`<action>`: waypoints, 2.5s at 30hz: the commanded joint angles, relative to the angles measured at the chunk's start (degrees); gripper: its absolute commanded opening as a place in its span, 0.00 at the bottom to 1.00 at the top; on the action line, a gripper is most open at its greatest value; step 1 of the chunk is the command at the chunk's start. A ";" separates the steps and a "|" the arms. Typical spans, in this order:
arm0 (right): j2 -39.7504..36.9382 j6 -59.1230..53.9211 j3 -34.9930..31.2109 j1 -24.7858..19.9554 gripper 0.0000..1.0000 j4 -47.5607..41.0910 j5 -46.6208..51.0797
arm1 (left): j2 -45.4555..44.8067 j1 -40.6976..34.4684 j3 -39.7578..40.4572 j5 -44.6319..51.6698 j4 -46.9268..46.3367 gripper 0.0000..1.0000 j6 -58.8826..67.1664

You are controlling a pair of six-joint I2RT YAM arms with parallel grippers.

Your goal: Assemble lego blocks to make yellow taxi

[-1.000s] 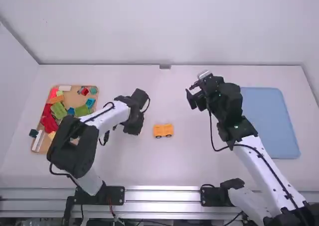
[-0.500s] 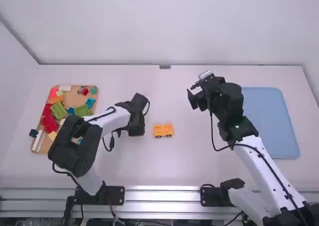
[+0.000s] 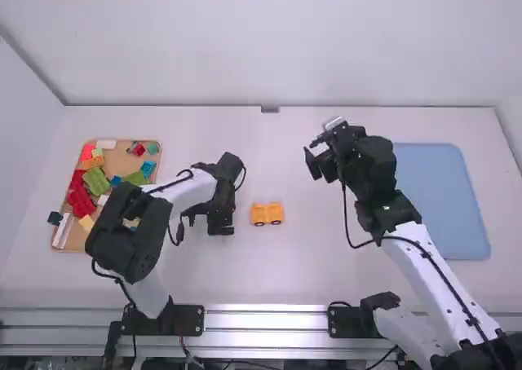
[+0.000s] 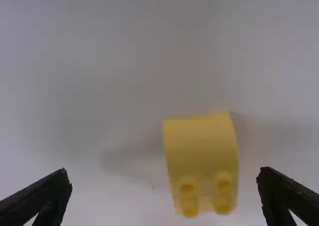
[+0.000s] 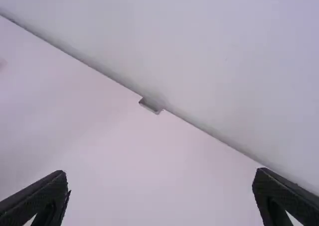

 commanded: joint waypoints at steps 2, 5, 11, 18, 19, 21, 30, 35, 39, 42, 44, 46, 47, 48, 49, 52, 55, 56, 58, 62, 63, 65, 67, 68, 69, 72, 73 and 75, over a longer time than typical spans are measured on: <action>0.20 0.13 2.25 0.04 0.98 0.11 -0.11 | -2.80 0.15 8.55 -5.75 -5.01 0.99 12.81; 0.20 0.11 2.25 -0.02 0.99 0.02 -0.11 | -2.91 0.15 15.47 -7.91 -10.62 0.99 29.09; 0.20 0.11 2.25 -0.02 0.99 -0.02 -0.07 | -2.91 0.11 22.34 -12.46 -13.46 0.99 66.62; 0.20 0.13 2.25 -0.04 0.98 0.61 0.07 | -2.91 0.11 23.87 -31.26 -14.03 0.99 109.20; 0.20 0.11 2.25 -0.04 0.98 0.74 0.07 | -2.91 0.11 23.87 -31.87 -13.97 0.99 111.43; 0.20 0.13 2.25 -0.04 0.99 1.68 0.07 | -2.89 0.11 23.89 -33.59 -12.83 0.99 121.02; 0.09 0.13 2.25 0.07 0.99 1.42 -0.11 | -4.52 3.98 23.89 -8.55 -13.03 0.99 163.10; 0.09 0.13 2.25 0.09 0.98 1.42 -0.09 | -5.86 12.39 23.87 19.93 -21.57 0.99 191.90; 0.09 0.15 2.25 0.09 0.98 1.64 -0.13 | -5.31 21.73 20.74 39.95 -22.99 0.99 205.15; 0.11 0.15 2.25 0.07 0.99 1.62 -0.15 | -4.09 26.71 13.84 47.80 -17.40 0.99 209.02; 0.11 0.17 2.25 0.09 0.98 1.64 -0.15 | -2.91 29.51 6.08 53.05 -9.77 0.99 210.68; 0.11 0.15 2.25 0.13 0.99 1.62 -0.15 | -2.05 30.77 0.48 56.83 -3.04 0.99 211.97; 0.11 0.22 2.25 0.13 0.99 1.60 -0.17 | -1.27 31.50 -3.34 59.41 2.19 0.99 211.25; 0.11 0.66 2.25 0.11 0.98 1.55 -0.13 | -0.66 32.02 -6.40 61.66 7.02 0.99 209.85; 0.11 0.61 2.25 0.07 0.99 1.38 -0.17 | 0.28 32.50 -9.62 64.11 12.55 0.99 206.70; 0.22 0.57 2.25 0.15 0.99 1.11 -0.17 | 3.08 33.07 -15.45 67.47 25.20 0.99 199.55; 0.70 0.57 2.25 0.09 0.99 1.07 -0.20 | 6.16 33.07 -19.39 69.72 35.36 0.99 193.91; 0.92 0.57 2.25 0.07 0.99 1.22 -0.22 | 7.15 33.09 -20.13 70.01 37.68 0.99 192.47; 1.40 0.59 2.25 0.09 0.98 1.46 -0.20 | 9.29 33.07 -21.38 70.16 41.83 0.98 190.68; 2.43 0.50 2.25 1.11 0.99 2.01 -0.11 | 12.48 32.52 -22.67 71.12 47.12 0.99 190.20; 2.69 0.52 2.25 1.57 0.98 2.29 -0.13 | 12.70 32.39 -22.97 70.84 47.89 0.98 190.18; 2.99 0.22 2.25 2.05 0.99 2.49 -0.13 | 12.72 32.30 -23.26 69.35 47.89 0.95 190.20; 3.45 -0.07 2.25 2.78 0.99 2.93 -0.07 | 12.72 32.33 -23.30 66.14 47.80 0.87 189.46; 3.52 -0.07 2.25 2.84 0.98 3.06 0.09 | 12.72 32.33 -23.30 65.70 47.87 0.86 189.04; 3.61 -0.02 2.25 3.19 0.99 3.28 0.28 | 12.72 32.24 -23.32 64.63 48.02 0.83 187.64; 3.67 -0.04 2.25 3.65 0.99 3.39 0.24 | 12.72 31.87 -23.39 62.99 47.69 0.66 186.81; 3.67 -0.04 2.25 3.78 0.98 3.37 0.26 | 12.72 31.87 -23.39 62.86 47.52 0.66 186.79; 3.67 -0.07 2.25 3.82 0.99 3.37 0.24 | 12.72 32.02 -23.32 62.84 47.69 0.67 186.83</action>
